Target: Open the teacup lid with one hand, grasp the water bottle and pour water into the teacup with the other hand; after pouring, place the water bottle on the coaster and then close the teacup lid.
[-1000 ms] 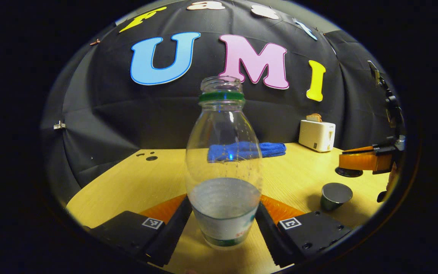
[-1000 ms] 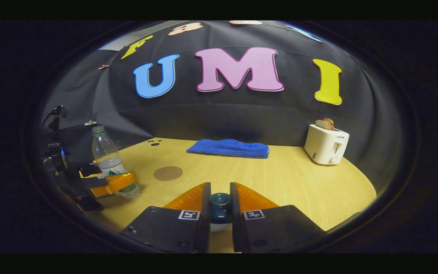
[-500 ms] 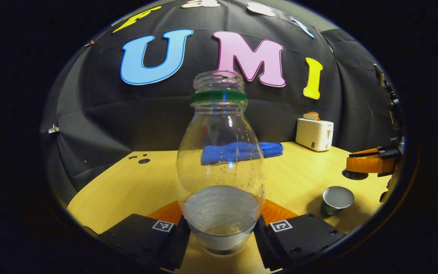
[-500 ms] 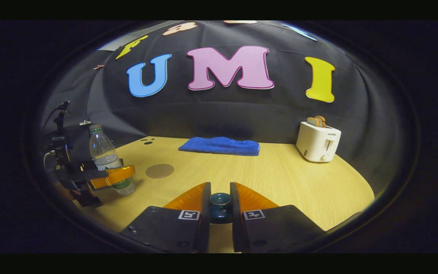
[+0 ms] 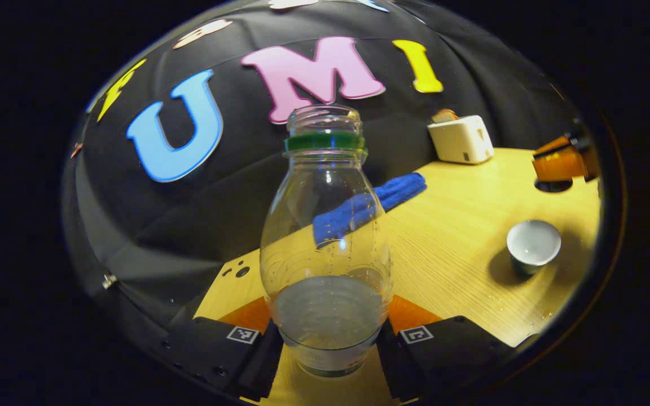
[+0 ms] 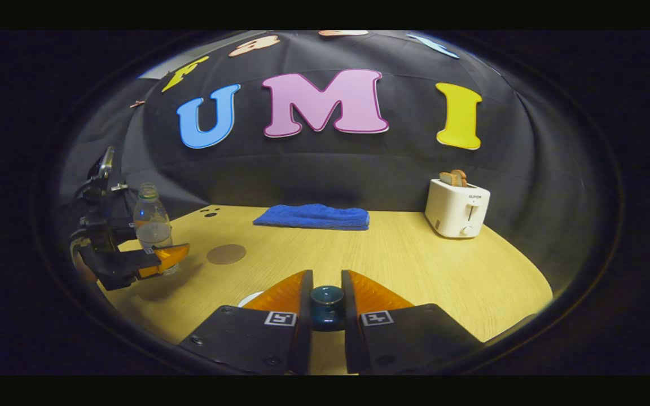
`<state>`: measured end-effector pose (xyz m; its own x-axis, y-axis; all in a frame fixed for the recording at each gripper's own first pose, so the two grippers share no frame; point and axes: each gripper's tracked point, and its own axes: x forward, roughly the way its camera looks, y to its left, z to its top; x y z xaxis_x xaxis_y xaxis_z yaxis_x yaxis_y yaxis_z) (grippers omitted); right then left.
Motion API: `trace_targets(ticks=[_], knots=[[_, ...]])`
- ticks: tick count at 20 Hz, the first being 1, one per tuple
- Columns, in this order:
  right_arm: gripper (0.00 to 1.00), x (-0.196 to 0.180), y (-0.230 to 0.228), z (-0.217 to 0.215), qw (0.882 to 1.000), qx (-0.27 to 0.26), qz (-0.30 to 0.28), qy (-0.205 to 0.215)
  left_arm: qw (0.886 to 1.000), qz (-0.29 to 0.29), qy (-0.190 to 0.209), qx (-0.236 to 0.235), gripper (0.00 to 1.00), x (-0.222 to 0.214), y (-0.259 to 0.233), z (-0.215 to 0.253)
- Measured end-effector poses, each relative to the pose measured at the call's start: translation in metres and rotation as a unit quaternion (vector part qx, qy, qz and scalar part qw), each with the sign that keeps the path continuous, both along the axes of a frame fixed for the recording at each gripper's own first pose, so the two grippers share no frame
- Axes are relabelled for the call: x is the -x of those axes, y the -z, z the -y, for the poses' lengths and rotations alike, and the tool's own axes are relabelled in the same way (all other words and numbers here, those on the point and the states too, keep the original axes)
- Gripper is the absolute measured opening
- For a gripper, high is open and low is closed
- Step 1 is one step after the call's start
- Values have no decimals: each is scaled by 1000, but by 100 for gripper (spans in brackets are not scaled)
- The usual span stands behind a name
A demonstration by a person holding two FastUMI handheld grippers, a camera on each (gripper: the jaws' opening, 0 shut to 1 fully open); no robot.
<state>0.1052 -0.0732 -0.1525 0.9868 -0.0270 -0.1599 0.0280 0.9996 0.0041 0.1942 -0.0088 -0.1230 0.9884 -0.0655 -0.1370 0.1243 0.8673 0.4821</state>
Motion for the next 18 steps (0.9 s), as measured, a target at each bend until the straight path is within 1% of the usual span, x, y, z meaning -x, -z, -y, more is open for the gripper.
trace_targets(ticks=[2, 4, 8, 10, 13, 17, 18], knots=[[27, 5, 1, 8, 1000, -2, -1, 8, 998, 0, 21, -62, 75, -2, 1, 16], [27, 12, 4, 17, 1000, -7, -2, 18, 991, 3, 46, -123, 75, -1, 2, 31], [27, 24, 12, 33, 999, -14, -3, 37, 974, -3, 90, -206, 75, -3, 15, 56], [27, 28, 18, 38, 999, -17, -5, 44, 963, -1, 104, -250, 75, -7, 22, 64], [27, 33, 20, 43, 998, -27, -2, 52, 942, -4, 122, -313, 75, -9, 38, 72], [27, 35, 25, 47, 998, -29, -1, 53, 919, -27, 132, -370, 75, -24, 51, 76], [27, 35, 25, 48, 998, -30, -2, 53, 911, -28, 137, -388, 75, -28, 51, 79]])
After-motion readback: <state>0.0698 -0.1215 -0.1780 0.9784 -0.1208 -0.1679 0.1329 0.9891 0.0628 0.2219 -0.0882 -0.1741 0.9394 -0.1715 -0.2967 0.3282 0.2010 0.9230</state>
